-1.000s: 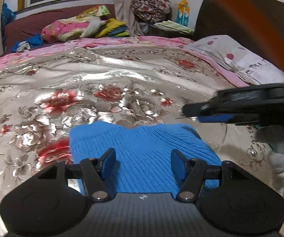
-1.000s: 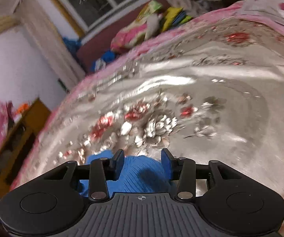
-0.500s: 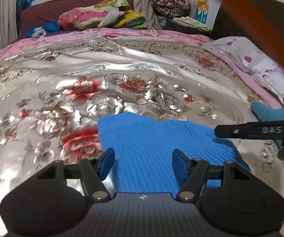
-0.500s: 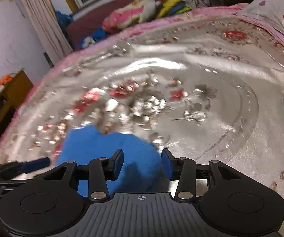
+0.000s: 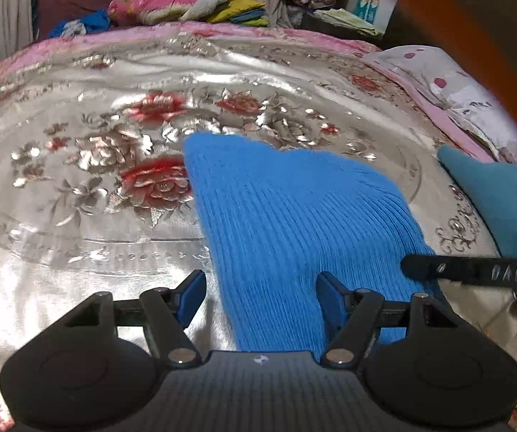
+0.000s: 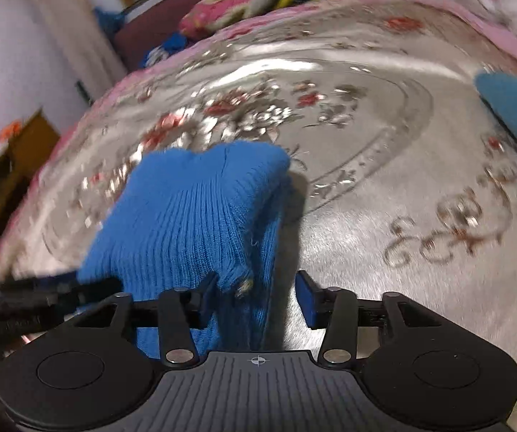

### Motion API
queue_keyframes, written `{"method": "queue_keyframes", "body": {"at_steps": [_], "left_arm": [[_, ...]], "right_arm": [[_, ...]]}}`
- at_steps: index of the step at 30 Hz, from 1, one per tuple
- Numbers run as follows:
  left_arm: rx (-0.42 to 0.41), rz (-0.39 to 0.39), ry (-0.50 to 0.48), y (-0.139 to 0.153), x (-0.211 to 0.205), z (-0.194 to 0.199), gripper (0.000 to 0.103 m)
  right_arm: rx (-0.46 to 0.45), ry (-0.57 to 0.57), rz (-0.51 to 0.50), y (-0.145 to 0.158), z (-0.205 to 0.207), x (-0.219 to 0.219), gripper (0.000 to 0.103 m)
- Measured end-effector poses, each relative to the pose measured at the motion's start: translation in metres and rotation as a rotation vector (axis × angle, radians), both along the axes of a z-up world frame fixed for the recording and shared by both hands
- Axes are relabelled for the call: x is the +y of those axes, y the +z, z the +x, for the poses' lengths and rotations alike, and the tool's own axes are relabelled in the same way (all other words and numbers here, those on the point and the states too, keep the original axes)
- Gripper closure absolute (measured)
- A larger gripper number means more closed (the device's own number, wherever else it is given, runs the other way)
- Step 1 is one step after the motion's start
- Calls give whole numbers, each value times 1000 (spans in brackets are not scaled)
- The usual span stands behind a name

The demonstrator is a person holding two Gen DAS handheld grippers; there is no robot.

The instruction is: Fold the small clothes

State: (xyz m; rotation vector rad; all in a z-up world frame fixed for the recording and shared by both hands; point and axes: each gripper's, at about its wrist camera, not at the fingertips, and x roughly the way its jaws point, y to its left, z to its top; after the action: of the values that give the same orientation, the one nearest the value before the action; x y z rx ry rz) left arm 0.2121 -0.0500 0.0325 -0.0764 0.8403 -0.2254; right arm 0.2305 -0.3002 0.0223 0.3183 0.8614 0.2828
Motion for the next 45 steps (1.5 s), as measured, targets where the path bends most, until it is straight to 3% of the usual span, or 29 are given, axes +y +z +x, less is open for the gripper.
{"method": "queue_keyframes", "body": {"at_steps": [5, 11, 14, 18, 35, 45], "left_arm": [[20, 8, -12, 2, 1, -15, 30], [60, 96, 4, -9, -13, -23, 30], [63, 84, 9, -7, -15, -32, 30], [56, 109, 15, -2, -19, -41, 30], [6, 90, 38, 19, -28, -76, 29], [-37, 119, 65, 21, -29, -100, 14]], "right_arm": [[3, -3, 71, 10, -20, -7, 63], [25, -35, -112, 0, -27, 12, 61], [18, -49, -52, 5, -40, 10, 60], [-12, -34, -88, 16, -57, 16, 60], [-46, -63, -67, 35, -108, 23, 59], [-61, -79, -87, 34, -135, 27, 55]]}}
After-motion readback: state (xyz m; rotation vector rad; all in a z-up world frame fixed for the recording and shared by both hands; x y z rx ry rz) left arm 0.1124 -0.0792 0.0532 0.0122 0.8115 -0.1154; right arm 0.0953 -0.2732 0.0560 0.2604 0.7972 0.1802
